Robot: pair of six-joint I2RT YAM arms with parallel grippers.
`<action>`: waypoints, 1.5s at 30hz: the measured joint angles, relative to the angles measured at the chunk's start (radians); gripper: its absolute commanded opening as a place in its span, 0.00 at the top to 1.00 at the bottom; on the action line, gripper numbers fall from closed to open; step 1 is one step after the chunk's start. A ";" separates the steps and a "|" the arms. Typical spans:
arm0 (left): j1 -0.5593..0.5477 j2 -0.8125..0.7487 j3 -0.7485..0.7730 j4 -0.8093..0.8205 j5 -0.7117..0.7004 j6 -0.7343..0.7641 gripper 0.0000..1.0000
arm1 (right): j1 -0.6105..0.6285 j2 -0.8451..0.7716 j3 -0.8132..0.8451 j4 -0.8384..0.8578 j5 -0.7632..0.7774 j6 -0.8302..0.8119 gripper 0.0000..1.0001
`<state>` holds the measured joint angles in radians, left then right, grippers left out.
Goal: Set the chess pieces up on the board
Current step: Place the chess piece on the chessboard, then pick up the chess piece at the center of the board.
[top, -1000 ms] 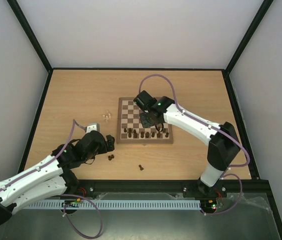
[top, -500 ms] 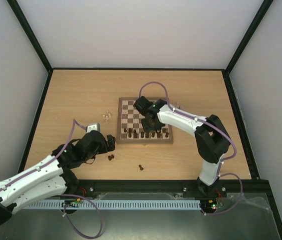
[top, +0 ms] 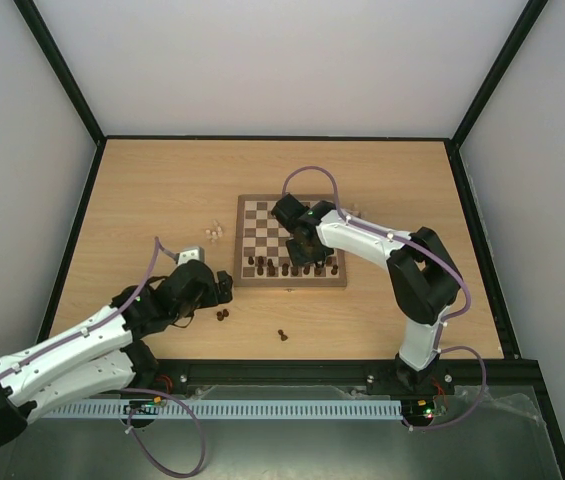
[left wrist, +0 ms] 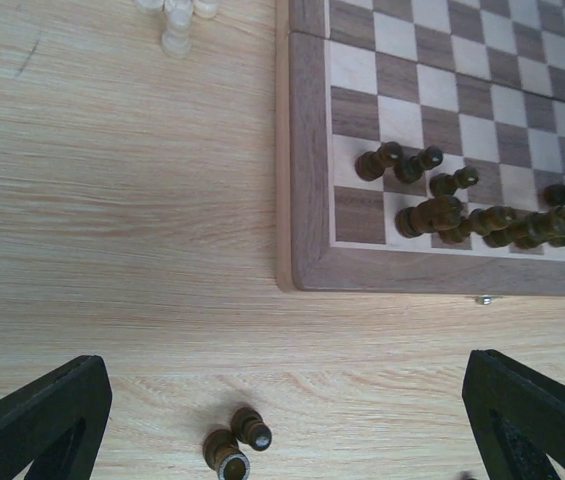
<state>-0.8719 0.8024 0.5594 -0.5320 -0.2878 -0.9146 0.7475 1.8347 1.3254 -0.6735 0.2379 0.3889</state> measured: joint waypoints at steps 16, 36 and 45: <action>0.000 0.331 0.113 0.023 0.011 0.082 0.06 | -0.002 -0.118 -0.007 0.002 0.023 0.001 0.73; -0.124 0.631 0.227 -0.055 0.066 0.139 0.54 | -0.002 -0.431 -0.066 -0.018 0.016 0.014 0.73; -0.145 0.636 0.227 -0.106 0.058 0.094 0.55 | -0.002 -0.440 -0.078 -0.016 -0.003 0.011 0.73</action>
<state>-1.0164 1.4387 0.7868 -0.6384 -0.2295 -0.8207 0.7452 1.3945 1.2476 -0.6899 0.2348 0.4000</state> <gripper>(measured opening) 0.469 0.271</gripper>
